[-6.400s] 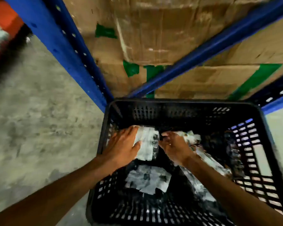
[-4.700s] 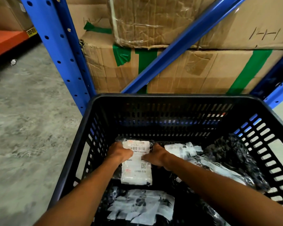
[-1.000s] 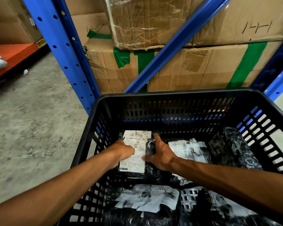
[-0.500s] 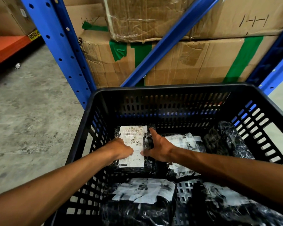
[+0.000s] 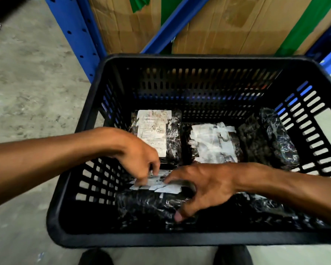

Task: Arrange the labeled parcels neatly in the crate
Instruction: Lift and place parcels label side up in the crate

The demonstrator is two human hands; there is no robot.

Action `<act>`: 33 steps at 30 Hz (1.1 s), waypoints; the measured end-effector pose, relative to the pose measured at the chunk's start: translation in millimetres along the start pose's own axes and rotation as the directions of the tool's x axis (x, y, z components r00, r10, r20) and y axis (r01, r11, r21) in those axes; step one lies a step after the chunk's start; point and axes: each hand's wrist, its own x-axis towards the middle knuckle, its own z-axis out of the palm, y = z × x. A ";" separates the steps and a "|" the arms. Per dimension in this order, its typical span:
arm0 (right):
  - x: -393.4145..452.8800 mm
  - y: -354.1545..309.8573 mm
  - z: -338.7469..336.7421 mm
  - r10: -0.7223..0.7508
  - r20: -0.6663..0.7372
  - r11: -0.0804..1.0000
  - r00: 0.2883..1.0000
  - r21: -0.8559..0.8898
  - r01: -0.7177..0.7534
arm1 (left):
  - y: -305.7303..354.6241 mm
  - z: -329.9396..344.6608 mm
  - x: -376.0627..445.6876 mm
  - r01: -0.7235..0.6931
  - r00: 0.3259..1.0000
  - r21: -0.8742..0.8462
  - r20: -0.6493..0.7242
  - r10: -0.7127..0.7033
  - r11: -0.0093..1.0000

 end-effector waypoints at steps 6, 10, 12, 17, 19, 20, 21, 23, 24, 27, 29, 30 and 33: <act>-7.1 31.7 -29.7 -0.035 -0.093 0.990 0.995 0.135 0.048 | -5.5 12.4 3.7 -0.126 0.992 -0.089 -0.035 0.124 0.988; 1.7 39.0 -20.3 0.022 -0.151 1.000 0.988 0.025 -0.019 | -5.4 17.1 11.4 -0.094 0.941 -0.020 -0.328 0.083 0.995; 1.6 39.1 -16.8 0.008 -0.195 0.996 0.981 0.089 0.010 | -9.0 13.9 9.3 -0.120 0.939 -0.110 -0.336 0.077 0.987; -22.0 52.0 -68.0 -0.032 -0.578 0.877 0.815 0.375 0.300 | -25.9 -18.5 -30.5 -0.323 0.898 -0.637 -0.439 0.015 0.699; -25.9 61.9 -83.6 0.074 -0.702 0.694 0.708 0.546 0.469 | -28.9 -28.1 -35.3 -0.543 0.817 -0.783 -0.576 -0.024 0.304; -25.4 64.7 -87.9 0.139 -0.710 0.572 0.691 0.627 0.529 | -26.9 -29.5 -34.6 -0.610 0.786 -0.784 -0.617 -0.040 0.118; -24.0 65.7 -90.5 0.187 -0.697 0.465 0.692 0.683 0.563 | -22.2 -28.4 -32.6 -0.641 0.768 -0.768 -0.640 -0.033 -0.022; -19.2 63.5 -91.8 0.258 -0.679 0.359 0.687 0.728 0.584 | -10.5 -22.8 -22.5 -0.658 0.749 -0.739 -0.661 -0.033 -0.144; -17.6 61.1 -91.5 0.287 -0.687 0.371 0.668 0.722 0.583 | -6.1 -20.9 -16.9 -0.677 0.735 -0.720 -0.673 -0.085 -0.155; -13.8 52.9 -84.7 0.296 -0.748 0.451 0.594 0.658 0.603 | -3.9 -23.7 -8.8 -0.743 0.658 -0.662 -0.696 -0.286 -0.097; -9.4 49.6 -71.8 0.254 -0.754 0.482 0.606 0.642 0.596 | -7.5 -26.0 -9.2 -0.745 0.638 -0.665 -0.685 -0.353 -0.056; -6.9 47.5 -64.4 0.239 -0.735 0.483 0.635 0.657 0.579 | -10.5 -26.2 -9.3 -0.740 0.637 -0.672 -0.679 -0.366 -0.042; 1.3 38.8 -51.9 0.249 -0.692 0.465 0.678 0.699 0.543 | -19.0 -23.1 -8.7 -0.699 0.660 -0.715 -0.657 -0.365 0.024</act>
